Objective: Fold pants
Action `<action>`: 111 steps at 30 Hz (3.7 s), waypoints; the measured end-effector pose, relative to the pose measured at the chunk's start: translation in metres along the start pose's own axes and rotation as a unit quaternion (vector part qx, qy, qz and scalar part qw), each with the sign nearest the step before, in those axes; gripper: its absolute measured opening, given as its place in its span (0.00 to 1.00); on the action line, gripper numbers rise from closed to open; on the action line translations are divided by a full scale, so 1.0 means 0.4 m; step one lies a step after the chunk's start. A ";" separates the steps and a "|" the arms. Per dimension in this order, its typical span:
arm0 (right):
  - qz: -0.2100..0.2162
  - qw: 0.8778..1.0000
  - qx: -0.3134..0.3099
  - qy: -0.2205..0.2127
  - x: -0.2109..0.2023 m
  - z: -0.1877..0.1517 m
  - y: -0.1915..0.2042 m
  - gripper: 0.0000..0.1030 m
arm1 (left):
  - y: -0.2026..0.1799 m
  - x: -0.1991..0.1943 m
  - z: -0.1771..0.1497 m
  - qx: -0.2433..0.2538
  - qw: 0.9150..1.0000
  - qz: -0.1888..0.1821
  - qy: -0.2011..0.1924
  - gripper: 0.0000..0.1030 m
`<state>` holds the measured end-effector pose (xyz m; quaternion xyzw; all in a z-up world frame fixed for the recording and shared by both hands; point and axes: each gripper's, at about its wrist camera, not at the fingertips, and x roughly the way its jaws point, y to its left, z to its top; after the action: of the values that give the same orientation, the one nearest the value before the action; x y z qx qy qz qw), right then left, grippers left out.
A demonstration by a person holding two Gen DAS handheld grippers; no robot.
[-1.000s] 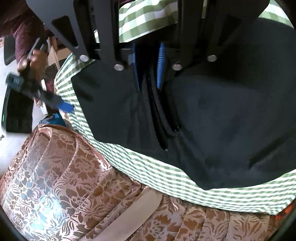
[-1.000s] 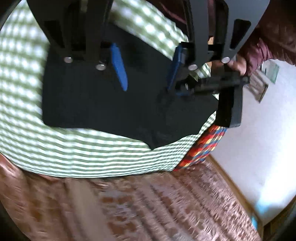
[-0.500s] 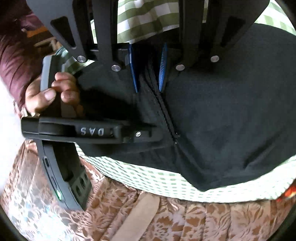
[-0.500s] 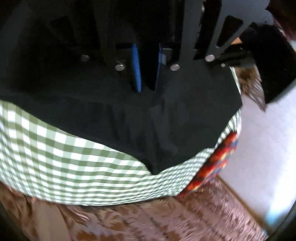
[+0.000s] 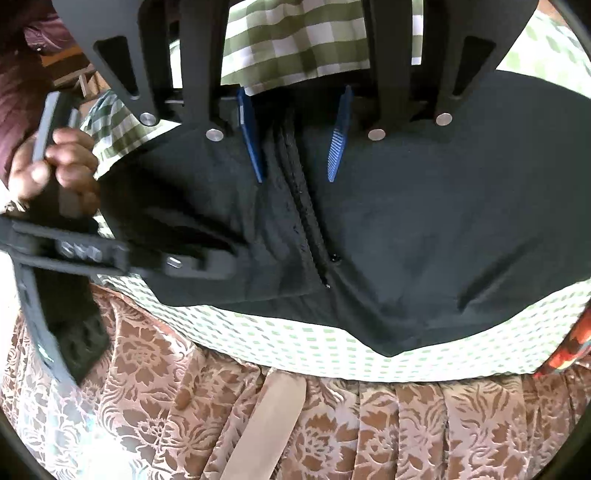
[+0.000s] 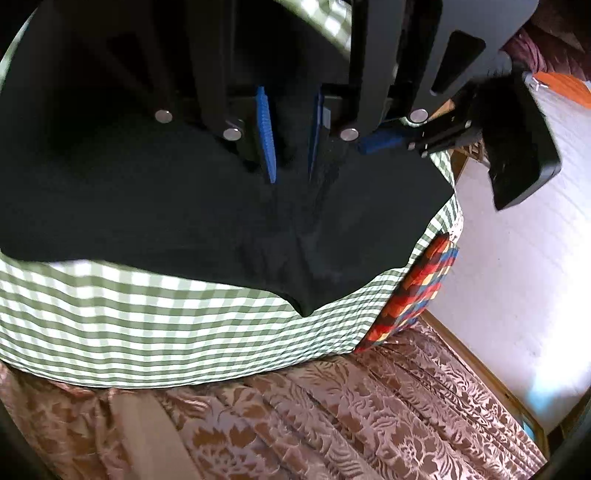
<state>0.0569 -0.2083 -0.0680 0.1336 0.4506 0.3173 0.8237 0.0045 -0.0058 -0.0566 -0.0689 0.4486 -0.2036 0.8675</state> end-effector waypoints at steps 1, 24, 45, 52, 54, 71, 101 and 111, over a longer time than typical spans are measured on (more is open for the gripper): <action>0.000 1.000 0.000 0.000 -0.010 -0.010 0.002 0.18 | 0.000 -0.002 0.000 0.000 1.000 0.002 -0.001 0.34; -0.009 0.996 -0.064 0.058 0.064 -0.151 0.114 0.18 | 0.003 -0.030 -0.004 -0.012 1.000 0.024 -0.010 0.41; -0.048 0.991 -0.118 0.044 0.089 -0.179 0.149 0.29 | 0.112 -0.113 -0.029 -0.076 0.989 0.123 -0.025 0.41; -0.048 0.990 -0.128 0.044 0.090 -0.182 0.163 0.37 | 0.199 -0.159 -0.055 -0.136 0.981 0.137 -0.026 0.41; -0.046 0.990 -0.125 0.043 0.087 -0.183 0.161 0.37 | 0.230 -0.178 -0.065 -0.163 0.978 0.130 -0.028 0.41; -0.031 0.992 -0.115 0.036 0.077 -0.180 0.148 0.37 | 0.580 -0.392 -0.260 -0.514 0.843 0.037 -0.157 0.41; -0.003 0.995 -0.097 0.024 0.040 -0.164 0.143 0.51 | 0.309 -0.349 0.001 -0.196 0.966 0.041 -0.163 0.11; 0.065 0.998 -0.024 -0.006 -0.025 -0.109 0.126 0.62 | 0.095 -0.226 0.026 -0.050 0.994 0.014 -0.099 0.11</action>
<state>-0.0034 -0.1791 -0.0604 0.1449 0.4279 0.3800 0.8071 -0.0224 0.0655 0.0059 -0.1256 0.3711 -0.1608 0.9059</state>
